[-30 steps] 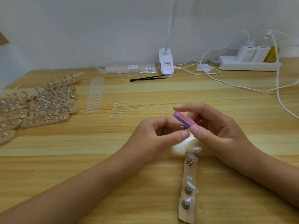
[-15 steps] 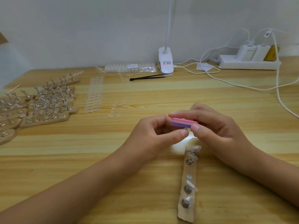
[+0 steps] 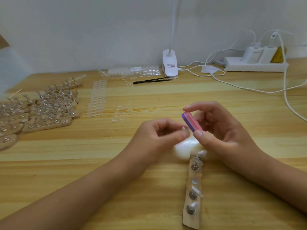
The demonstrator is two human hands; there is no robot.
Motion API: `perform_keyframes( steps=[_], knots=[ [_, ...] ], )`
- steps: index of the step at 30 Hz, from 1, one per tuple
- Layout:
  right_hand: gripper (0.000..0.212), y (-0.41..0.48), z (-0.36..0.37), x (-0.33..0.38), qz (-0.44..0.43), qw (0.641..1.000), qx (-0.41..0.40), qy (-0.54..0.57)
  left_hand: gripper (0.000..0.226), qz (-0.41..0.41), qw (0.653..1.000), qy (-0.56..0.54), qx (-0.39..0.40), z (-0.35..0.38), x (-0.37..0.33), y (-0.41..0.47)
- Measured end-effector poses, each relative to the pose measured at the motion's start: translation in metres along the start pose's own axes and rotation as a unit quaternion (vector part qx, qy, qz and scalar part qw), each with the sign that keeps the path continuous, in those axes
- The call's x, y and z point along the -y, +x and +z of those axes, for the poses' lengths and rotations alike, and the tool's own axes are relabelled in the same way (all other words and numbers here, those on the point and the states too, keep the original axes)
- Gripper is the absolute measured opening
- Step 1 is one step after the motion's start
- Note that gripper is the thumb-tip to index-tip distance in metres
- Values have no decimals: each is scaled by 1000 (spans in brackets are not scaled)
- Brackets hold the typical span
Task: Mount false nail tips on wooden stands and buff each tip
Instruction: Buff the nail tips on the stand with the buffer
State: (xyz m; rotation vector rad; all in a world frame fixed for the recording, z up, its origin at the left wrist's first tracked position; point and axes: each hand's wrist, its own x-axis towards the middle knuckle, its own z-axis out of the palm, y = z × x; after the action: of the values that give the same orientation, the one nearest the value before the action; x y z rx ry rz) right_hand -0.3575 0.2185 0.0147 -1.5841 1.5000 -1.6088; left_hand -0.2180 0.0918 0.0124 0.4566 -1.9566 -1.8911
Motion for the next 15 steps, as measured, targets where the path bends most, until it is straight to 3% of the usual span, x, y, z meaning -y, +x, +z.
perform_keyframes(
  steps=[3,7,10,15],
  knots=[
    [38,3,2,-1,1,1000,2,-3,10,22,998,41,37,3,-1,-4],
    [39,0,-3,-1,8,1000,-4,8,15,-37,995,-84,-38,-3,-3,3],
    [40,-2,-2,-2,7,1000,0,-25,14,-50,986,-154,-39,-5,-2,6],
    [40,5,-4,-6,46,991,-80,-92,26,-45,988,-145,-25,-4,-4,5]
  ],
)
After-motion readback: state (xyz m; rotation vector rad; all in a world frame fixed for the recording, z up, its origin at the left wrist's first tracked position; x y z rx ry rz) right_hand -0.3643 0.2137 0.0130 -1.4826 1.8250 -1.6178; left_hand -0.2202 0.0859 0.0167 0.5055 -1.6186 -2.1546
